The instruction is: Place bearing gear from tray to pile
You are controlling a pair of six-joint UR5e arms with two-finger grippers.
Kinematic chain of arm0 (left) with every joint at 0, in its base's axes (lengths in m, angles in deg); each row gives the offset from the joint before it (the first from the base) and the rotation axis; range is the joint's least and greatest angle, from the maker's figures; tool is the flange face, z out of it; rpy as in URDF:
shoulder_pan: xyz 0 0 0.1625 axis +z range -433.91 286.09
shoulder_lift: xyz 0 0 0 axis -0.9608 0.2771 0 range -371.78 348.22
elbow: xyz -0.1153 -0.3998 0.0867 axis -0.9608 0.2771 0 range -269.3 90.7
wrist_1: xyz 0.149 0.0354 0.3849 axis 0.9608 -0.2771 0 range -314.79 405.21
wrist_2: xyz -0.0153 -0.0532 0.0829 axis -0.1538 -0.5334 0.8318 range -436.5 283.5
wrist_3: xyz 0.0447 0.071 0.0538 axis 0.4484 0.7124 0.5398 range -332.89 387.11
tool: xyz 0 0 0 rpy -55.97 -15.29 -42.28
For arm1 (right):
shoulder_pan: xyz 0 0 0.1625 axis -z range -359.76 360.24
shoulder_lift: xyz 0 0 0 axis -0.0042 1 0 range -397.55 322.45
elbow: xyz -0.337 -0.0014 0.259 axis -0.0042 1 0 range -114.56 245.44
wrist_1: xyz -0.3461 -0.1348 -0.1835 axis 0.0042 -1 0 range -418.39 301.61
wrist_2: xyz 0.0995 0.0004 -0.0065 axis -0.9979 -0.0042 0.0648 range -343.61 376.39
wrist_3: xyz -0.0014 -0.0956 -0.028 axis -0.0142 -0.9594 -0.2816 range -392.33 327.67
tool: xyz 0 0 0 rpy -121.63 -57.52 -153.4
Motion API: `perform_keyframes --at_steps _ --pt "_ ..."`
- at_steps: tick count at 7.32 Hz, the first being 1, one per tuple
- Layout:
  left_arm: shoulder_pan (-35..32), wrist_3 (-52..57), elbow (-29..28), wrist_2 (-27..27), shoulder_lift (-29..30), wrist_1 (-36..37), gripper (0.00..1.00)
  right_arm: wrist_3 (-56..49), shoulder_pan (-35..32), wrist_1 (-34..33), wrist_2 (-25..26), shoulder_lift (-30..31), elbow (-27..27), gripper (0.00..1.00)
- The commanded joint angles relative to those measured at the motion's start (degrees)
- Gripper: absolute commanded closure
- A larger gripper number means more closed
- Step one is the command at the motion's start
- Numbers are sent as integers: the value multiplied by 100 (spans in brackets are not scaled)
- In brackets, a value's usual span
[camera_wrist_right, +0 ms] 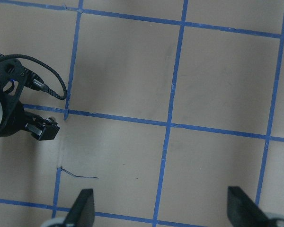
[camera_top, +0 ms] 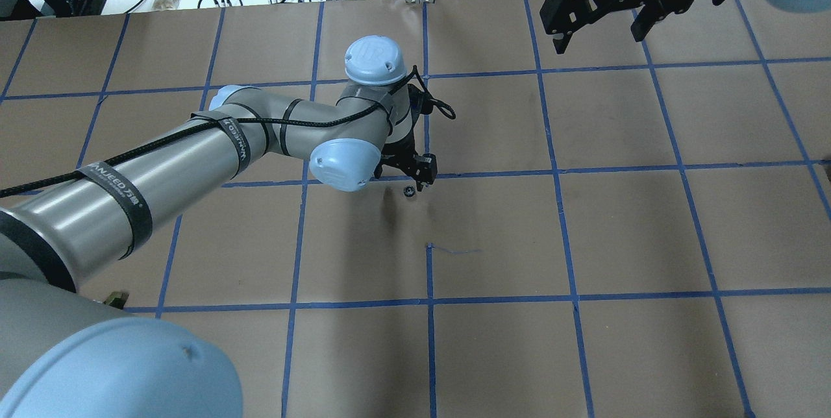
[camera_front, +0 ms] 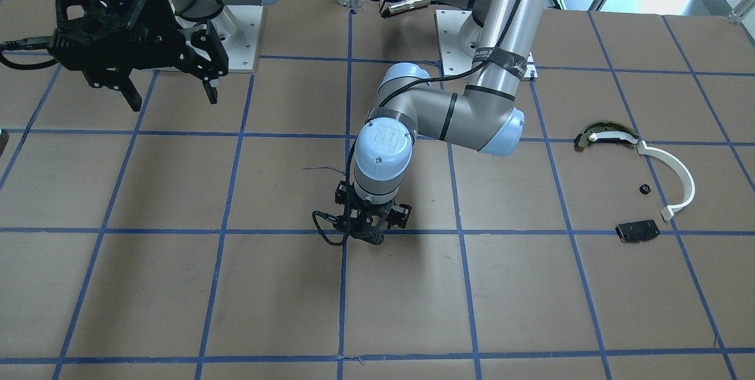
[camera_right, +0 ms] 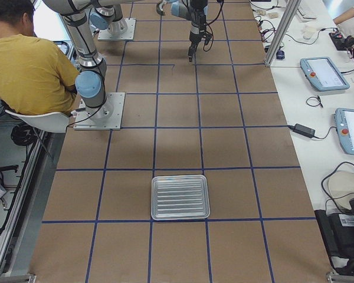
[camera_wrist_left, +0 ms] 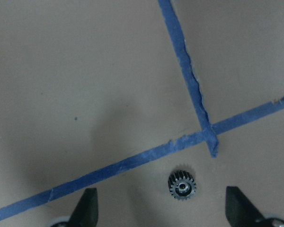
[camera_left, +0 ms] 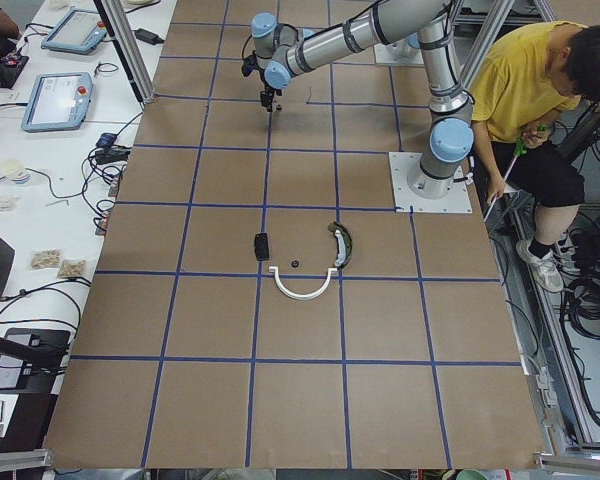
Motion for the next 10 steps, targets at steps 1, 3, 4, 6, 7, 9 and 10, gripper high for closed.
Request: perform_keyframes --at_steps 1,3,4,6,7,9,10 --pt "-9 11 16 -15 59 20 15 -35 146 17 11 -229 -40 0" --pt "-18 37 16 -15 130 20 18 -26 155 -132 -24 -292 -407 0" --pt "-53 37 16 -24 147 29 19 -26 156 -272 11 -257 -496 0" --pt "-176 20 16 -15 191 20 22 -9 147 -282 196 -248 -497 0" --pt "-185 20 16 -15 200 29 32 0 155 -291 205 -274 -497 0" --pt "-185 37 16 -15 200 29 100 -9 156 -282 205 -274 -497 0" --pt "-185 72 16 -6 192 38 100 -9 164 -282 196 -274 -497 0"
